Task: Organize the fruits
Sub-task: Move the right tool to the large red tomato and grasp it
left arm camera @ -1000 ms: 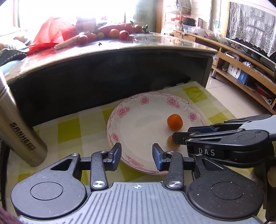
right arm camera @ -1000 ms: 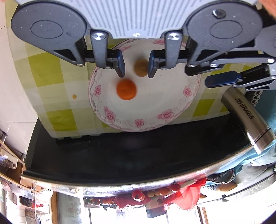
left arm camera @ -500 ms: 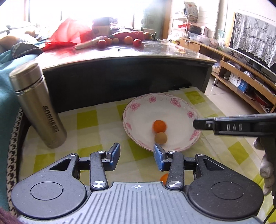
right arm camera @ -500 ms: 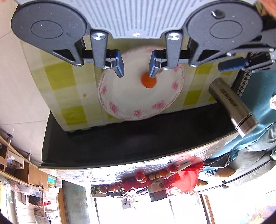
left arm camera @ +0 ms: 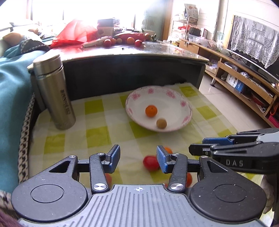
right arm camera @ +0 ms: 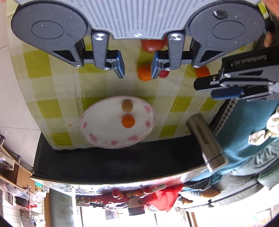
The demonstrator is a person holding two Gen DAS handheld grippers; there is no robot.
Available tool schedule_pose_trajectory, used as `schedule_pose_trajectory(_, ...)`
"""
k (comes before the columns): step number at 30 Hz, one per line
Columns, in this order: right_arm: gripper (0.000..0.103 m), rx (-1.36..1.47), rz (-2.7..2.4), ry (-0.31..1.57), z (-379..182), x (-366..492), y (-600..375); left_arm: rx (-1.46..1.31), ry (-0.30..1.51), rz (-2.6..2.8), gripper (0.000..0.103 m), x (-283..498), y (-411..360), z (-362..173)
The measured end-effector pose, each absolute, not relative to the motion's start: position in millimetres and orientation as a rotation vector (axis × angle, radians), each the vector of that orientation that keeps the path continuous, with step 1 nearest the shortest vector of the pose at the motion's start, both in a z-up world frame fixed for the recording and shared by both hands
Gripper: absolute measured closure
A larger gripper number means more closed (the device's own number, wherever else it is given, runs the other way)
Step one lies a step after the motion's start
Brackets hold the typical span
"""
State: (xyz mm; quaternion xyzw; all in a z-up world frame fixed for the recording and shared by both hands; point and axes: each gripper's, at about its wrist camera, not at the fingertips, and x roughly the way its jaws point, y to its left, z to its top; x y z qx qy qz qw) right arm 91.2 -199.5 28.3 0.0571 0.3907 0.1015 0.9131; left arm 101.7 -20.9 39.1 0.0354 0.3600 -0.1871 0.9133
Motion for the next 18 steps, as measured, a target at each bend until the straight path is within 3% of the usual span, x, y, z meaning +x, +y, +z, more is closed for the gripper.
schedule_pose_trajectory(13,0.061,-0.051,0.255,0.891,4.8,74.2,-168.6,0.073,0.829,-0.406,0.048,71.3,11.4,9.9)
schedule_pose_trajectory(18,0.060,-0.133,0.288,0.864,2.0,77.5,-152.7,0.072,0.826,-0.403,0.043,64.0,26.1,13.3)
